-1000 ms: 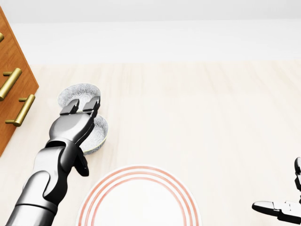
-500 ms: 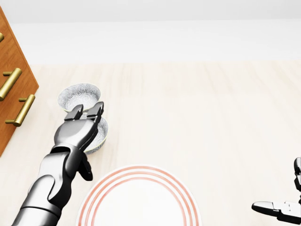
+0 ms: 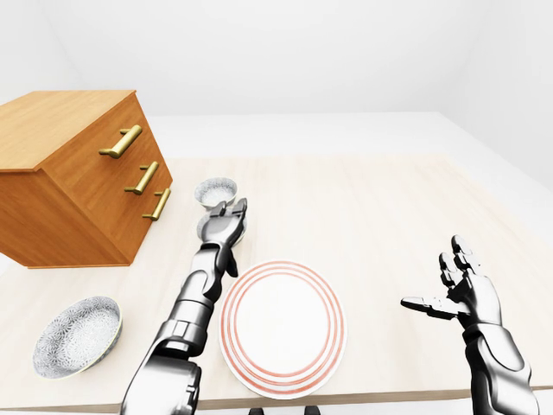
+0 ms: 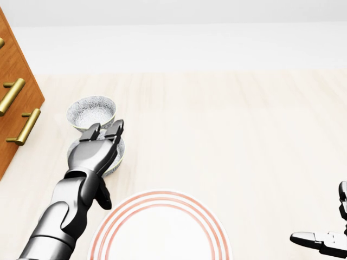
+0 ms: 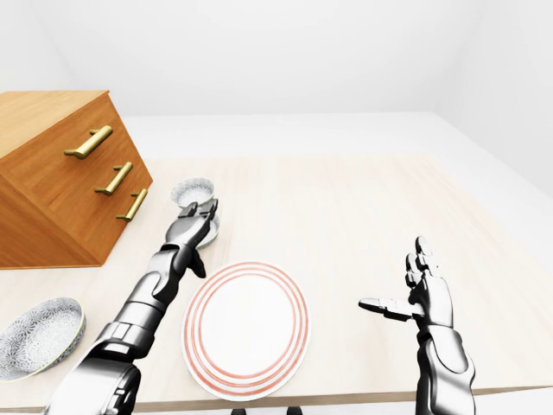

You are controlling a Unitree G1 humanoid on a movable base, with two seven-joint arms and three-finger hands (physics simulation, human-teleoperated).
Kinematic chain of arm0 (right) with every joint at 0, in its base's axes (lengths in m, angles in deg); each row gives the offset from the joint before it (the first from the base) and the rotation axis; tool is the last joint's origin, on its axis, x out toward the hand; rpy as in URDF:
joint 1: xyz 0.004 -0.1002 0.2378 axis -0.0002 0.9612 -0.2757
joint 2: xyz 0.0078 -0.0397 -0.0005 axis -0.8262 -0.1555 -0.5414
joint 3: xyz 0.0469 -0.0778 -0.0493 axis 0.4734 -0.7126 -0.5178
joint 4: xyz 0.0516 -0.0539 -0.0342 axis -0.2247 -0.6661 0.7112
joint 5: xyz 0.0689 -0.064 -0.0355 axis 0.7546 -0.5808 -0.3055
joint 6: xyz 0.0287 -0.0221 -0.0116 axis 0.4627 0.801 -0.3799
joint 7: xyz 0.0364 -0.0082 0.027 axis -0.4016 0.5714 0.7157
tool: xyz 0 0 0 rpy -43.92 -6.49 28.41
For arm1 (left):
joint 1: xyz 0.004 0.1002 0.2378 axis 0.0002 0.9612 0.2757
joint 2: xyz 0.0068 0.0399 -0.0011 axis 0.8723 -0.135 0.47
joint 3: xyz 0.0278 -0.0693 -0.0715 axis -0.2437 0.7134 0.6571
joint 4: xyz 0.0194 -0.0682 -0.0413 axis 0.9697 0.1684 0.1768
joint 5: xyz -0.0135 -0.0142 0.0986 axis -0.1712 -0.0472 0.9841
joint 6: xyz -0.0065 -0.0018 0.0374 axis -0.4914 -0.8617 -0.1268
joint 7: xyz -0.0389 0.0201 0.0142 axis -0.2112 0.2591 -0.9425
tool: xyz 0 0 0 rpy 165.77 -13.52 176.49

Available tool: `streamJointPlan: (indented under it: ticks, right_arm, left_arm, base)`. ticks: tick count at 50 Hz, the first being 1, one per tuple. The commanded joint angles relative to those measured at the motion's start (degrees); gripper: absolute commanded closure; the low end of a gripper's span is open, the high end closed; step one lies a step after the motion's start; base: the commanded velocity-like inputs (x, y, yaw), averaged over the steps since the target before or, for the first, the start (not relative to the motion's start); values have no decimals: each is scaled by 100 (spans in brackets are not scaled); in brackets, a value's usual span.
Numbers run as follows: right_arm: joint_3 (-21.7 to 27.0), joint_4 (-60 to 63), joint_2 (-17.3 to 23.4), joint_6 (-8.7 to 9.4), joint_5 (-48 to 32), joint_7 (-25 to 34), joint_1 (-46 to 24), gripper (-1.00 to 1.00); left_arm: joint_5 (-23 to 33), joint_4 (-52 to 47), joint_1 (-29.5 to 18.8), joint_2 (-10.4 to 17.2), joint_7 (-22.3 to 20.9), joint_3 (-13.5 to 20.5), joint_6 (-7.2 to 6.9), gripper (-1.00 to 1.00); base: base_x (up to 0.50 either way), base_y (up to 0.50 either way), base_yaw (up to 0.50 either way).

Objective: Put the bowl in the middle on the plate.

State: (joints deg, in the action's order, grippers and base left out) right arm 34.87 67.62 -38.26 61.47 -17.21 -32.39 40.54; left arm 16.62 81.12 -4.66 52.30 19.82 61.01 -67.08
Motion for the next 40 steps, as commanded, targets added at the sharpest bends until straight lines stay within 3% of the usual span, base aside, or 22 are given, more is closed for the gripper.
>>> streamJointPlan:
  ticks: [1,11,18,22,27,30,33,35,40]
  right_arm:
    - [3,43,-2,39,-3,1,6,-100]
    - [-14,-101,28,-40,-6,-7,-47,-100]
    - [-15,-2,24,37,0,-10,-26,-100]
    - [-23,-138,32,-71,-19,-5,-58,-100]
    - [-26,-11,17,1,-9,-10,-4,-100]
    - [-21,-80,21,-44,-16,-3,-29,-100]
    - [-13,119,-6,75,-6,-3,43,-100]
    - [-10,-77,8,-56,-21,9,-23,-100]
    - [-22,-72,16,-48,-17,0,-24,-100]
  left_arm:
    - [-48,222,-59,-40,155,-42,26,-100]
    - [-75,376,-86,-50,260,-55,61,-100]
    - [-90,451,-142,-65,315,-72,66,-100]
    - [-98,490,-173,-72,333,-77,65,-100]
    - [-109,525,-212,-86,362,-84,72,-100]
    - [-104,551,-231,-87,380,-90,80,-100]
    - [-107,598,-263,-94,416,-94,94,-100]
    - [-116,664,-293,-110,481,-99,117,-100]
    - [-146,742,-319,-124,594,-100,148,-100]
  base:
    - [0,0,0]
    - [0,0,0]
    - [0,0,0]
    - [0,0,0]
    - [0,0,0]
    - [0,0,0]
    - [0,0,0]
    - [0,0,0]
    - [0,0,0]
